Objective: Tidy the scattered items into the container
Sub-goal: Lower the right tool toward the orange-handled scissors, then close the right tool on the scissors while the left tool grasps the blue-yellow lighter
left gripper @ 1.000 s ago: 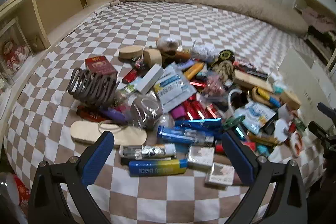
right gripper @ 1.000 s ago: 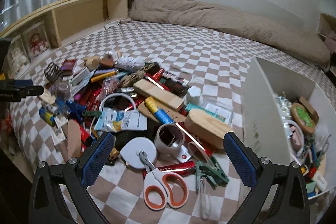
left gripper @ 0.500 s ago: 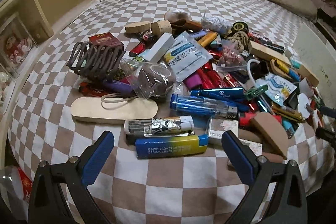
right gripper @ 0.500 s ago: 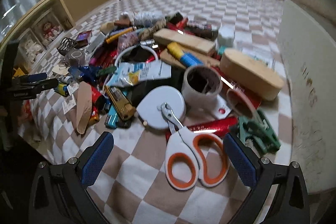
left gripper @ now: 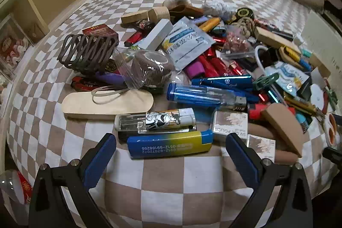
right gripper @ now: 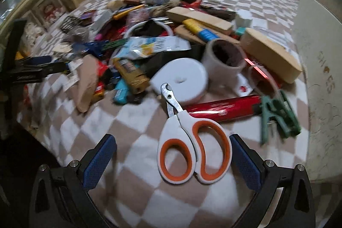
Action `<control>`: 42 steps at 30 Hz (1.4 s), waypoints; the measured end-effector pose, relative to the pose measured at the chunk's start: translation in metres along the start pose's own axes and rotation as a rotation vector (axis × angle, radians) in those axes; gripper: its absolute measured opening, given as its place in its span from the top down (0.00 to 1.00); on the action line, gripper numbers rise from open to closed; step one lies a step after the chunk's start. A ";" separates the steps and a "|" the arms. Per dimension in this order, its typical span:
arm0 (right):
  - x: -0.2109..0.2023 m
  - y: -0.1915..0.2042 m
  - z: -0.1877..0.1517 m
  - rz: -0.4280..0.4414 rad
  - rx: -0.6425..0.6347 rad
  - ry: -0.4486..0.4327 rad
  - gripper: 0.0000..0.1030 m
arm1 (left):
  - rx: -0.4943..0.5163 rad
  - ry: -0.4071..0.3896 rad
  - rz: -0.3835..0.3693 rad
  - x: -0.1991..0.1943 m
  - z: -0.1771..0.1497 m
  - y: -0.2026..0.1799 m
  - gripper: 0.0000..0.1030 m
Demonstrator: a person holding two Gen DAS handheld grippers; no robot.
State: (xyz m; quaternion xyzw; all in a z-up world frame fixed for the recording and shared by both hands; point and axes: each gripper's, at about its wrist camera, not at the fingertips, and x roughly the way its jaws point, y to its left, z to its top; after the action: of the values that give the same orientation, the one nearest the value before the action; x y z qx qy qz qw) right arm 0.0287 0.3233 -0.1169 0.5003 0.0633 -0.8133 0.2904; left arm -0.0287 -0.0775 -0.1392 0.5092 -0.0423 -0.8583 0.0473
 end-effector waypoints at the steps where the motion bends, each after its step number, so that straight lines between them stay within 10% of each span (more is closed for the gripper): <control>1: -0.002 0.002 -0.001 0.015 -0.001 0.000 0.00 | 0.001 0.005 0.006 0.002 0.000 0.000 0.00; 42: -0.004 0.001 0.003 -0.078 -0.001 -0.036 0.39 | -0.090 -0.020 -0.023 -0.003 0.004 0.022 0.19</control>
State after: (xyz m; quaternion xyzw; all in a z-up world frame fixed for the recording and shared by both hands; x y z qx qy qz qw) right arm 0.0282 0.3232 -0.1122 0.4826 0.0779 -0.8329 0.2596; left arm -0.0294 -0.0983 -0.1318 0.4982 0.0018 -0.8650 0.0600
